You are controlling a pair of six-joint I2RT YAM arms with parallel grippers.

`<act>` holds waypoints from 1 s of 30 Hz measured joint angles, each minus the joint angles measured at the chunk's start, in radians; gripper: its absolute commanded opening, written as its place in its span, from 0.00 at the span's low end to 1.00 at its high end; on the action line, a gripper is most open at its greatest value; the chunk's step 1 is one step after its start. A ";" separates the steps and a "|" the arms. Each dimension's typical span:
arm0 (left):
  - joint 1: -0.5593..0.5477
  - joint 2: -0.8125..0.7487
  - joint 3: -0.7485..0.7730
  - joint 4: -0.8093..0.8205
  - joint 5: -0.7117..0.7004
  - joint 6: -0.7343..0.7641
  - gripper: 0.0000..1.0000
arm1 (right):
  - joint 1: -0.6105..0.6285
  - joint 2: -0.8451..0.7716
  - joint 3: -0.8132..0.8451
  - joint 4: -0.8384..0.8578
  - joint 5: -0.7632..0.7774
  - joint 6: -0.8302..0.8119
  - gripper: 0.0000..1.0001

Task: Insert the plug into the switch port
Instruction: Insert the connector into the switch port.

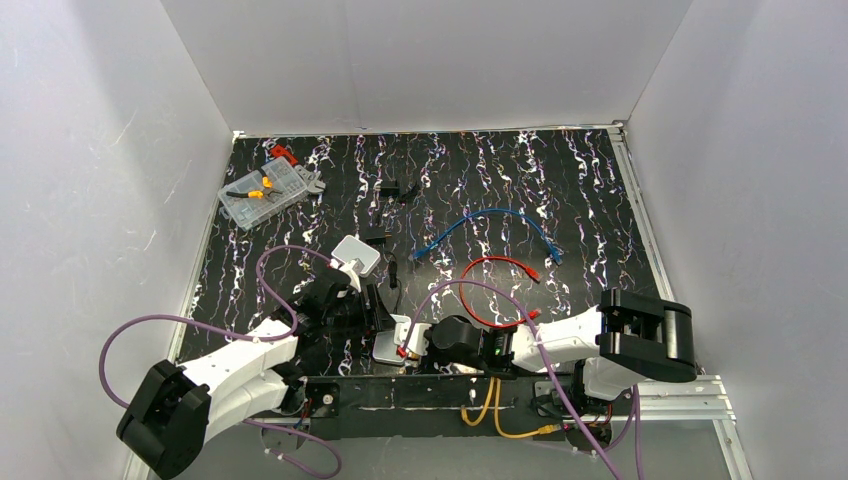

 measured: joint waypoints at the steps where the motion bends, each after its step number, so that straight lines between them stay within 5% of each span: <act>1: 0.000 0.000 0.000 0.000 0.001 0.000 0.59 | 0.000 0.000 0.000 0.000 0.000 0.000 0.01; 30: 0.001 0.021 0.007 0.008 0.013 0.017 0.57 | -0.045 -0.002 0.007 -0.014 -0.060 0.065 0.01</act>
